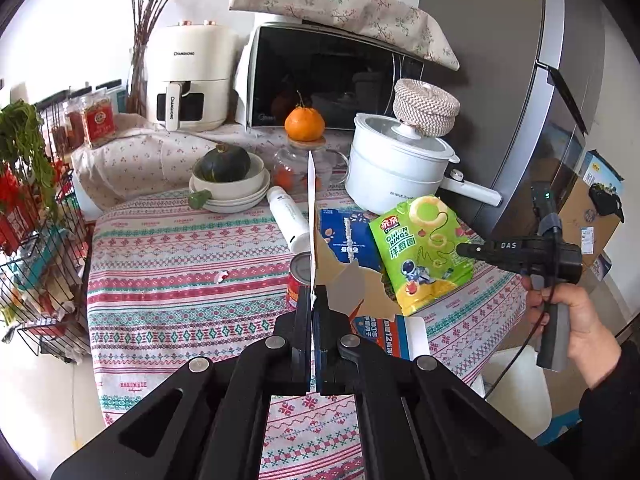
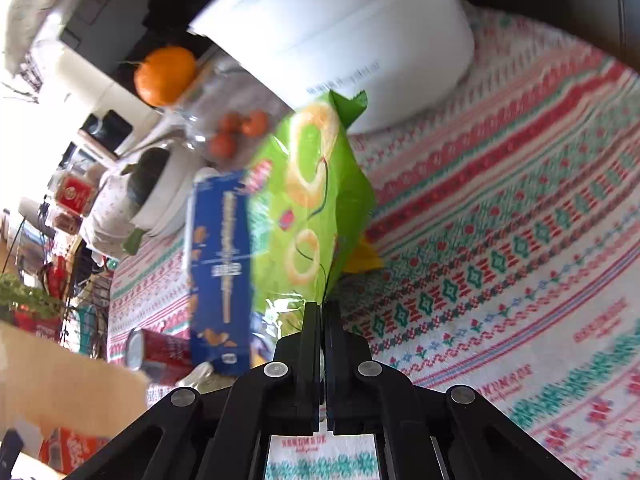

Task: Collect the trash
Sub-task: 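Lift the green onion-ring bag with the right tool and carry it toward the bin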

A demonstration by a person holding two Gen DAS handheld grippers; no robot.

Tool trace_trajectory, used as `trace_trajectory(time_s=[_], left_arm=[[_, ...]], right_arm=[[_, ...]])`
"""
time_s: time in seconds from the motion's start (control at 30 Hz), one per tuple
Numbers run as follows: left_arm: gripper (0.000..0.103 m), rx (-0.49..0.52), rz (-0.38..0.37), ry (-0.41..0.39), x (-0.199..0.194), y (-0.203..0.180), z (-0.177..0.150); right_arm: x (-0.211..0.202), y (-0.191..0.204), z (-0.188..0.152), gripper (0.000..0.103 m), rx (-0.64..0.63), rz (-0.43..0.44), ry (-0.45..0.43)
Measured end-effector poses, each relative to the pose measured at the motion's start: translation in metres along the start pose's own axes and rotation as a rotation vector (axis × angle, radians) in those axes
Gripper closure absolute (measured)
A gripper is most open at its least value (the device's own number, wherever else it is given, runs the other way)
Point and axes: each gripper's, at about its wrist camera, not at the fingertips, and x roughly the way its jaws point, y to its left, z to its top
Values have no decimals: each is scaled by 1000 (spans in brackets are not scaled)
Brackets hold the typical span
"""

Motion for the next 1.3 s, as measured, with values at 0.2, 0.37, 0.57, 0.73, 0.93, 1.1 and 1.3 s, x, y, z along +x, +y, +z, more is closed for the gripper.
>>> trace_trajectory(time_s=[0.2,0.37,0.57,0.73,0.93,1.1,1.3], left_arm=[[103,16,-44,9,-3,-17,-6],[103,35,-98,13,-6,-38,-15],[103,92,-165,27,-6,-75,-29],[103,155,-211,40,-6,-108,-41],[103,233,-283,77,-2,-152,-60],[103,331,-336,108,10,-201,-87],[103,458,-356,138,30,-258,-118]], right_arm=[[-61,23,-21,103,-140,-42,-74],[-103,28,-52,103,-183,-87,-107],[-155,19,-86,103,-204,-129,-173],[-197,-5,-110,103,-169,-161,-218],[-244,-45,-139,103,-104,-232,-269],[-267,-85,-164,103,2,-317,-252],[-285,-118,-182,103,100,-401,-239]])
